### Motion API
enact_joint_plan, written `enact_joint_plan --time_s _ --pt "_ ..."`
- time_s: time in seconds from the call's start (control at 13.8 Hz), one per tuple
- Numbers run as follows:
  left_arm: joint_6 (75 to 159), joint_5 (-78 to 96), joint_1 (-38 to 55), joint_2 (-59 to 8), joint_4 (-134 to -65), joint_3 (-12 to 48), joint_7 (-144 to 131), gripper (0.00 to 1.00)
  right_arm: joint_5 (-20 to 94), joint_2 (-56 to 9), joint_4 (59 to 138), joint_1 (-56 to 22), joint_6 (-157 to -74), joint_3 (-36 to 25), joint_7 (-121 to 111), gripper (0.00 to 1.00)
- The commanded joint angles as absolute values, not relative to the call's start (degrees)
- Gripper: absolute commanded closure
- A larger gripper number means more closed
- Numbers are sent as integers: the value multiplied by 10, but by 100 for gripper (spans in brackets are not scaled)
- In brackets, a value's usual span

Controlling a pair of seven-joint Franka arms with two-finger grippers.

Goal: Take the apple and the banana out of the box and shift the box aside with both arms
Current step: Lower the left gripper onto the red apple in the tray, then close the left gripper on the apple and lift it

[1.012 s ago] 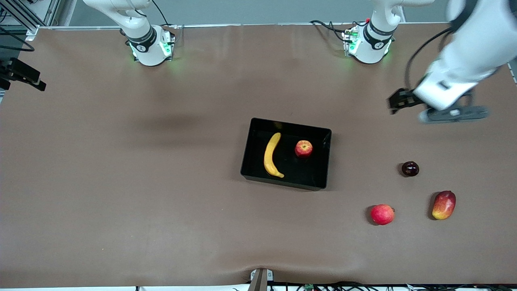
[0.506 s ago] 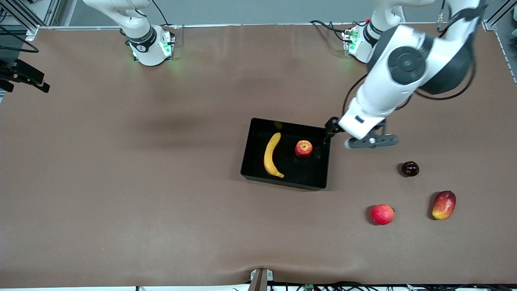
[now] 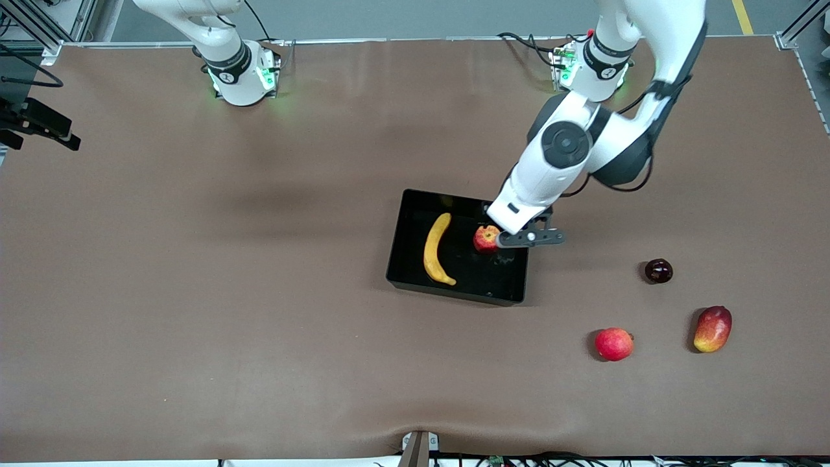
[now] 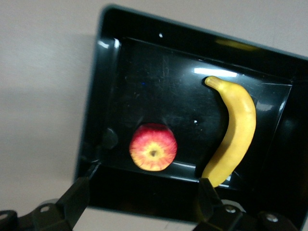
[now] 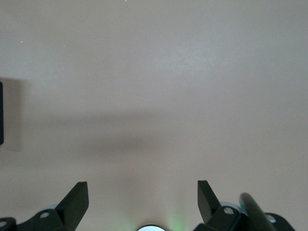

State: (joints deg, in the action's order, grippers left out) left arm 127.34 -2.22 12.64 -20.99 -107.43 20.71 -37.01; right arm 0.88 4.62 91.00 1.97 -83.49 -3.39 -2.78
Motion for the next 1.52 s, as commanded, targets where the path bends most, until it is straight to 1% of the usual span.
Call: enact_joint_plan --time_s 0.0,0.14,0.29,0.58,0.72,1.01,1.08,1.16,1.23,1.3,1.37,1.45 --pt "1308 -32 139 -249 -1070 205 -397 0 17 32 889 29 -831 -34 -33 0" --pt "1332 -53 140 -278 -1069 206 -427 0 18 32 889 29 -831 -34 -33 0" --pt "1338 -66 143 -301 -1069 205 -432 0 18 32 889 27 -831 -34 -33 0" --pt "1338 -103 145 -319 -1069 205 -453 0 18 27 889 29 -831 -34 -33 0" --pt "1337 -119 148 -326 -1069 205 -463 0 17 10 888 26 -831 -34 -35 0" --pt "1335 -121 158 -334 -1070 205 -481 0 17 10 888 25 -831 -34 -38 0" --pt "1334 -121 158 -334 -1069 205 -481 11 17 10 888 25 -831 -34 -39 0" --pt "1333 -121 158 -334 -1068 205 -481 30 17 10 888 25 -830 -34 -38 0" --pt "1332 -121 156 -333 -1066 205 -480 57 17 10 888 24 -830 -34 -38 0" --pt "1332 -121 155 -330 -1064 203 -477 77 17 10 888 23 -829 -34 -38 0" --pt "1329 -121 153 -329 -1059 201 -475 94 16 10 888 23 -829 -34 -38 0" --pt "1322 -121 151 -328 -1050 201 -474 100 17 10 888 24 -829 -34 -38 0"
